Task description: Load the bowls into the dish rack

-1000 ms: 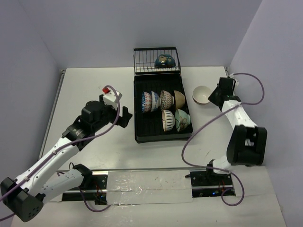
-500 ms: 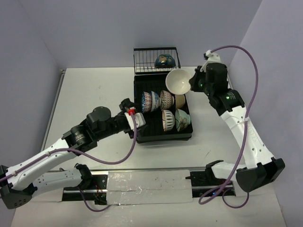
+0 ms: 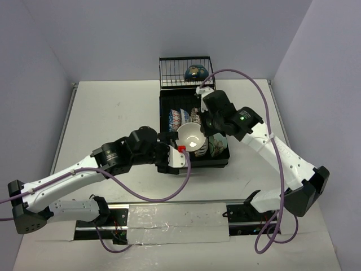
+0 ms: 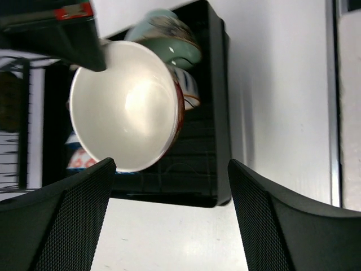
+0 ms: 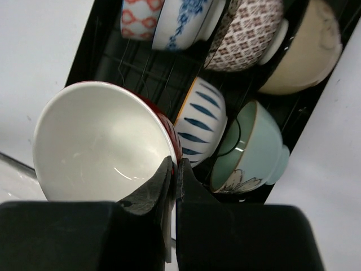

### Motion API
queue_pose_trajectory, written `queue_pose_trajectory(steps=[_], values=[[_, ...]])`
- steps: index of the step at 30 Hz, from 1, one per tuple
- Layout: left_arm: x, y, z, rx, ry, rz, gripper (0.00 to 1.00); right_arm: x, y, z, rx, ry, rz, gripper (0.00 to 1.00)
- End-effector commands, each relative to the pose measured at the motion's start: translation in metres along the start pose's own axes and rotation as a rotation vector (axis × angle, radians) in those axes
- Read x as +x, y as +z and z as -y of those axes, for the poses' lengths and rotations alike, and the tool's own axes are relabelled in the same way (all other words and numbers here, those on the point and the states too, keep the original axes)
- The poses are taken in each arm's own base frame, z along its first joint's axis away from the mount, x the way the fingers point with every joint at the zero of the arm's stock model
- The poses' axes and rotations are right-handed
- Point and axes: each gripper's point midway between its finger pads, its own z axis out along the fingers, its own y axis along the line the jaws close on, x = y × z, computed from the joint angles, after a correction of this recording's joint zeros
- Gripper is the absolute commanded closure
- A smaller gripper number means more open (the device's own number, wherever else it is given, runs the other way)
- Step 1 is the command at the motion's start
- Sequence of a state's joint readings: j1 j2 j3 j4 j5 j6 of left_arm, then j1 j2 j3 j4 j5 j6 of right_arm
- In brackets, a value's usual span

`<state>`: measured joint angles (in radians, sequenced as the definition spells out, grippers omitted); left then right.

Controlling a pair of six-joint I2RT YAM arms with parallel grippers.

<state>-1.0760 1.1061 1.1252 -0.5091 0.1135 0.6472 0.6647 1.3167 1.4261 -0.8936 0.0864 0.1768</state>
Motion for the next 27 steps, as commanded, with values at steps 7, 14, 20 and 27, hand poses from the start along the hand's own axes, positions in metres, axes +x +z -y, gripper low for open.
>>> queue_pose_trajectory(steps=[7,14,20,27], values=[[0.007,0.012,0.028,0.156,-0.003,-0.063,0.23,-0.016,-0.005,-0.027,-0.024,-0.081,0.012,1.00],[0.018,0.019,0.037,0.205,-0.018,-0.111,0.32,-0.011,-0.003,-0.044,-0.050,-0.130,-0.011,1.00],[0.025,0.023,0.040,0.208,-0.015,-0.132,0.43,-0.011,-0.005,-0.051,-0.072,-0.151,-0.003,1.00],[0.028,0.026,0.042,0.223,-0.021,-0.152,0.53,-0.011,-0.008,-0.057,-0.096,-0.164,0.007,1.00]])
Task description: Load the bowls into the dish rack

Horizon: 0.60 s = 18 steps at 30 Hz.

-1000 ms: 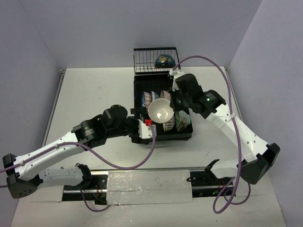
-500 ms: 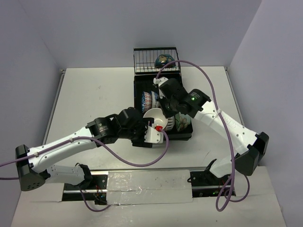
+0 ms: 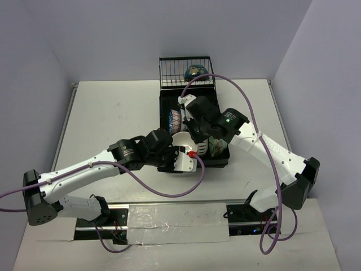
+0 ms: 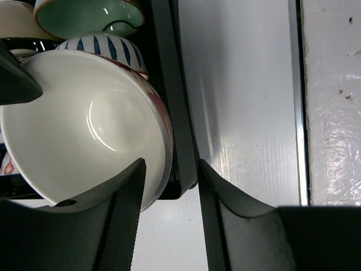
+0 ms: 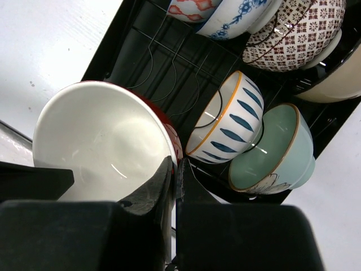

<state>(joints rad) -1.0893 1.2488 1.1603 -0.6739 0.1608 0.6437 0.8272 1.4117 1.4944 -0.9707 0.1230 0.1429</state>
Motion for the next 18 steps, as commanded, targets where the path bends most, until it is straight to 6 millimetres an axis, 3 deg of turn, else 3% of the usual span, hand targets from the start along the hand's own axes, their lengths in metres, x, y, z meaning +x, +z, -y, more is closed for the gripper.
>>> queue_pose_trajectory(steps=[1,11,18], values=[[-0.0101,0.0003,-0.0028,0.009,0.015,0.016,0.53,-0.0305,-0.0172,-0.0085,-0.039,-0.001,0.111,1.00],[-0.0072,0.0044,-0.0040,0.003,0.017,0.006,0.60,-0.0298,-0.0167,-0.0109,-0.053,-0.009,0.117,1.00],[-0.0071,0.0048,-0.0021,0.013,0.023,0.008,0.87,-0.0324,-0.0166,-0.0114,-0.058,-0.013,0.124,1.00]])
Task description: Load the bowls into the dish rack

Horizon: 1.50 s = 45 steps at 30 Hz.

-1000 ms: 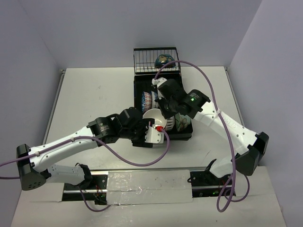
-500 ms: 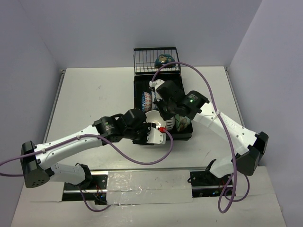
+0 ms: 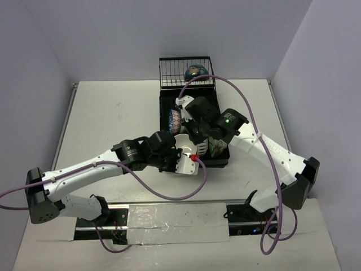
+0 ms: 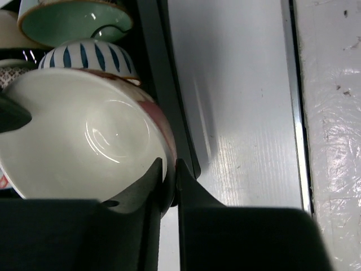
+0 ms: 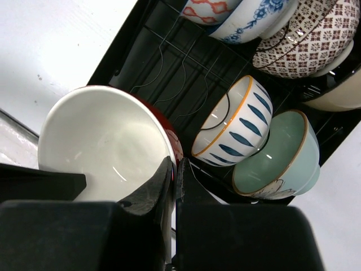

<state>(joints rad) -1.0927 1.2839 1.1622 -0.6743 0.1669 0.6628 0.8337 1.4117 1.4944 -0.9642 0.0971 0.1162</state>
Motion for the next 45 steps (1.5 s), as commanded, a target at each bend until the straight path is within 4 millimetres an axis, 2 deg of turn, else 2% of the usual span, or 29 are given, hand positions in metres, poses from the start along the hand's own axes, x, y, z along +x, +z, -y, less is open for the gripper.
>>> queue_pose_trajectory(steps=[1,3,7,8,9,10,13,18,21,22,24,25,26,27,28,29,30,31,32,33,34,35,36,39,43,45], values=[[-0.011,-0.007,-0.006,-0.018,0.007,0.030,0.90,-0.031,-0.016,-0.006,-0.029,0.013,0.119,1.00],[-0.011,-0.007,-0.005,-0.015,0.011,0.032,1.00,-0.031,-0.015,-0.006,-0.029,0.013,0.117,1.00],[-0.015,-0.011,-0.005,-0.018,0.018,0.049,1.00,-0.031,-0.014,-0.008,-0.041,0.010,0.120,0.98],[-0.015,-0.012,-0.006,-0.021,0.022,0.053,1.00,-0.031,-0.013,-0.009,-0.046,0.011,0.118,0.82],[-0.016,-0.014,-0.006,-0.028,0.023,0.056,1.00,-0.031,-0.014,-0.010,-0.051,0.012,0.123,0.72],[-0.016,-0.014,-0.006,-0.032,0.024,0.061,1.00,-0.031,-0.014,-0.010,-0.055,0.013,0.127,0.56],[-0.017,-0.018,-0.006,-0.046,0.025,0.081,1.00,-0.033,-0.018,-0.009,-0.056,0.013,0.144,0.37],[-0.018,-0.021,-0.006,-0.074,-0.012,0.110,1.00,-0.046,-0.041,0.003,-0.022,0.051,0.230,0.25],[-0.024,-0.023,-0.012,-0.124,-0.075,0.156,1.00,-0.054,-0.058,0.013,-0.005,0.090,0.318,0.14],[-0.029,-0.023,-0.018,-0.152,-0.098,0.195,1.00,-0.061,-0.063,0.020,0.009,0.112,0.363,0.12],[-0.036,-0.028,-0.027,-0.179,-0.192,0.267,1.00,-0.059,-0.075,0.028,0.016,0.152,0.423,0.09],[-0.034,-0.027,-0.027,-0.178,-0.229,0.291,1.00,-0.066,-0.080,0.037,0.029,0.185,0.474,0.00],[-0.049,-0.035,-0.039,-0.217,-0.253,0.381,1.00,-0.068,-0.085,0.042,0.032,0.208,0.509,0.00],[-0.050,-0.040,-0.048,-0.234,-0.344,0.431,1.00,-0.062,-0.091,0.047,0.036,0.239,0.542,0.00],[-0.050,-0.037,-0.045,-0.220,-0.388,0.473,1.00,-0.069,-0.098,0.052,0.039,0.263,0.607,0.00],[-0.068,-0.052,-0.059,-0.262,-0.407,0.594,1.00,-0.069,-0.104,0.062,0.057,0.292,0.647,0.00],[-0.073,-0.060,-0.067,-0.267,-0.514,0.673,1.00,-0.060,-0.110,0.067,0.064,0.318,0.684,0.00],[-0.069,-0.055,-0.063,-0.244,-0.582,0.711,1.00,-0.066,-0.118,0.071,0.064,0.333,0.751,0.00],[-0.084,-0.071,-0.071,-0.246,-0.647,0.835,1.00,-0.055,-0.122,0.077,0.078,0.355,0.786,0.00],[-0.083,-0.076,-0.077,-0.256,-0.690,0.880,1.00,-0.053,-0.127,0.080,0.081,0.364,0.819,0.00],[-0.077,-0.071,-0.075,-0.244,-0.734,0.899,1.00,-0.056,-0.134,0.084,0.091,0.377,0.869,0.00],[-0.078,-0.075,-0.077,-0.246,-0.772,0.939,1.00,-0.052,-0.146,0.086,0.093,0.387,0.915,0.00],[-0.080,-0.082,-0.081,-0.235,-0.833,1.014,1.00,-0.046,-0.141,0.089,0.107,0.392,0.915,0.00],[-0.084,-0.091,-0.083,-0.187,-0.943,1.137,1.00,-0.038,-0.145,0.095,0.135,0.404,0.943,0.00],[-0.079,-0.088,-0.084,-0.148,-1.060,1.231,1.00,-0.030,-0.140,0.098,0.152,0.405,0.931,0.00],[-0.068,-0.081,-0.086,-0.160,-1.133,1.248,1.00,-0.027,-0.139,0.098,0.156,0.400,0.931,0.00]])
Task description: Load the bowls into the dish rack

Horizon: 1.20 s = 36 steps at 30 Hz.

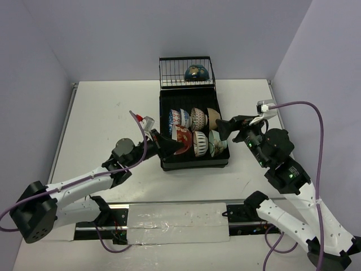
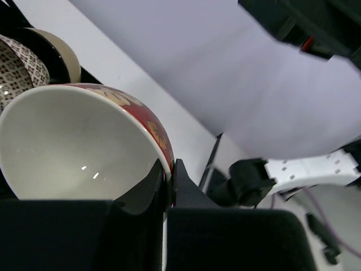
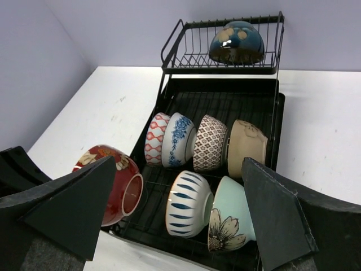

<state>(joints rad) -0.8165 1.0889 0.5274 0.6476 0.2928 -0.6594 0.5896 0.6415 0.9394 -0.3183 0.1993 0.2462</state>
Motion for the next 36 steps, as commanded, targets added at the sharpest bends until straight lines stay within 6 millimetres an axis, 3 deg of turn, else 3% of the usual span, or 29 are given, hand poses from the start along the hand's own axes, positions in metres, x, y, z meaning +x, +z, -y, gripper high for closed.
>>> queue_pose_trajectory(steps=[1,6,15,24,36], values=[[-0.059,-0.003,0.034,0.147,-0.113,0.271,1.00,-0.009,0.000,0.004,0.016,0.010,0.056,0.00],[-0.045,-0.008,0.006,0.079,-0.235,0.313,1.00,-0.010,-0.005,0.014,0.056,-0.029,0.072,0.00],[-0.036,-0.002,0.001,0.130,-0.319,0.333,1.00,-0.006,-0.004,0.017,0.056,-0.071,0.063,0.01],[-0.011,0.002,-0.025,0.034,-0.383,0.281,1.00,-0.010,-0.005,0.018,0.061,-0.088,0.079,0.01],[0.004,0.011,-0.039,0.077,-0.448,0.235,1.00,0.000,0.007,0.011,0.028,-0.131,0.032,0.01]])
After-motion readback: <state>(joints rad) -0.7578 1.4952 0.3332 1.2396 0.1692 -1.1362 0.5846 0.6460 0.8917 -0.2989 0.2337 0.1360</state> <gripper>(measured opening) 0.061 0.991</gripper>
